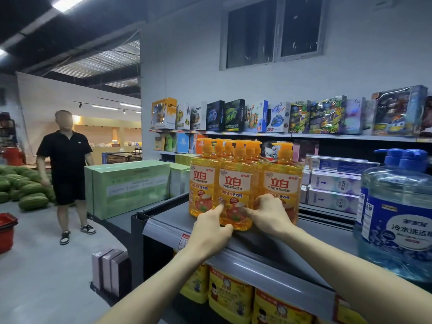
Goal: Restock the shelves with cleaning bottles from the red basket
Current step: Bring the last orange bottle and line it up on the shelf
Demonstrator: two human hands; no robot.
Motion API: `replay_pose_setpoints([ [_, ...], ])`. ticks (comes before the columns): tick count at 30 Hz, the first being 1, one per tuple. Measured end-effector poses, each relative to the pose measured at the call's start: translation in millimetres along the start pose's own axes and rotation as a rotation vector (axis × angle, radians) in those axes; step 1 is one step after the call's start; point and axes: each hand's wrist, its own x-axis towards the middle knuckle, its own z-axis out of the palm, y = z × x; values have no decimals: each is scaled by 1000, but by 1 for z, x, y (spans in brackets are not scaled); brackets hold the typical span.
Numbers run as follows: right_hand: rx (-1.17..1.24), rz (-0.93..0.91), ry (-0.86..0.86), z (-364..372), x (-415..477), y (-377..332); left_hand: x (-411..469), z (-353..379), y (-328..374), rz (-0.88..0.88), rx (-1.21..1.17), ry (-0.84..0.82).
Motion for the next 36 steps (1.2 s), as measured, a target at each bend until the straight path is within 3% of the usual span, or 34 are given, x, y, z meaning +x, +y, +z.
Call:
replay_pose_setpoints([
  [12, -147, 73, -34, 10, -8, -7, 4, -7, -4, -28, -50, -36],
  [21, -367, 62, -247, -16, -58, -18, 1, -6, 19, -58, 132, -160],
  [29, -637, 103, -156, -106, -144, -1, -41, 39, 110, 133, 237, -279],
  [36, -786, 177, 18, -224, -287, 28, -122, 110, 235, 378, 353, -262],
])
